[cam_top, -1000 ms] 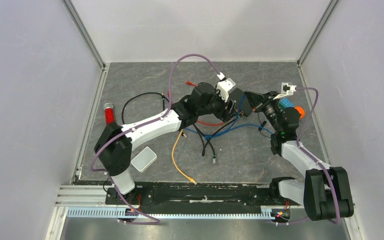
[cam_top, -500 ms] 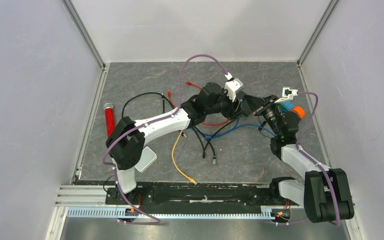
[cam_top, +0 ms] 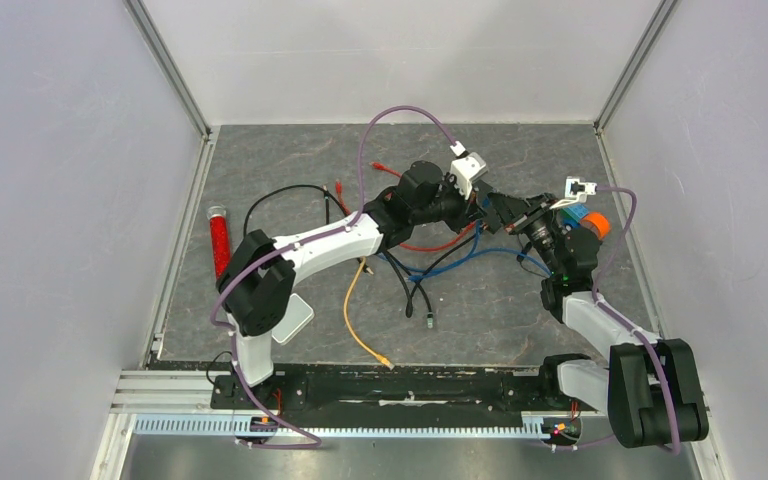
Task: Insert the plug into the switch port
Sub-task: Pick up the connector from the center of the board.
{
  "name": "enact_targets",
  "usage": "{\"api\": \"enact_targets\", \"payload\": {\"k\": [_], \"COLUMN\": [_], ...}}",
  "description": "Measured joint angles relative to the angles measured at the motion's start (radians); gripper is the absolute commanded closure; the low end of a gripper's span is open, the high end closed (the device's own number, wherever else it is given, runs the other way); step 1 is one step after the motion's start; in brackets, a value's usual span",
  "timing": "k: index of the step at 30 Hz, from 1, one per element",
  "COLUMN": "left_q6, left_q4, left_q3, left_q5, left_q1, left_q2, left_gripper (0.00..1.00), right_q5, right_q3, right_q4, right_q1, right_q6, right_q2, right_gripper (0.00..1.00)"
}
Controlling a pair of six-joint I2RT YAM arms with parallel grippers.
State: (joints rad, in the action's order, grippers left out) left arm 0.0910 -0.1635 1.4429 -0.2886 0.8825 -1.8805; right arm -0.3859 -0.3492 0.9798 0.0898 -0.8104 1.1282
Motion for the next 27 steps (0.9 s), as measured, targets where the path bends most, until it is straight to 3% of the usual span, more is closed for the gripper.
{"api": "enact_targets", "payload": {"k": [4,10,15,16,19,21,22,27], "left_q6": [0.003,0.045,0.063,0.065,0.068,0.068,0.068,0.068], "left_q4": [-0.019,-0.053,-0.07,-0.073,-0.076,-0.077,-0.077,-0.077], "left_q3": [-0.008,-0.022,-0.022,-0.022,-0.022,-0.022,-0.022,-0.031], "left_q5": [-0.013,-0.044,-0.058,-0.06,-0.07,-0.077,-0.079,-0.064], "left_q1": [-0.005,-0.021,-0.026,-0.027,-0.029,-0.029,-0.029,-0.03], "left_q2": [-0.003,-0.004,-0.005,-0.006,-0.007,-0.007,-0.007,-0.007], "left_gripper": [0.98,0.79,0.75,0.76,0.95,0.98,0.98,0.98], "right_q5": [0.001,0.0,-0.006,-0.006,-0.005,-0.005,-0.005,-0.009], "right_q3": [0.004,0.008,0.018,0.018,0.02,0.021,0.021,0.021], "right_q4": [0.007,0.016,0.045,0.05,0.055,0.056,0.056,0.042], "right_q1": [-0.001,-0.001,0.0,0.0,0.0,0.0,0.0,0.0], "right_q6": [0.0,-0.007,-0.036,-0.039,-0.047,-0.049,-0.05,-0.048], "right_q2": [0.0,0.0,0.01,0.012,0.014,0.014,0.014,0.014], "right_gripper": [0.99,0.99,0.99,0.99,0.99,0.99,0.95,0.55]}}
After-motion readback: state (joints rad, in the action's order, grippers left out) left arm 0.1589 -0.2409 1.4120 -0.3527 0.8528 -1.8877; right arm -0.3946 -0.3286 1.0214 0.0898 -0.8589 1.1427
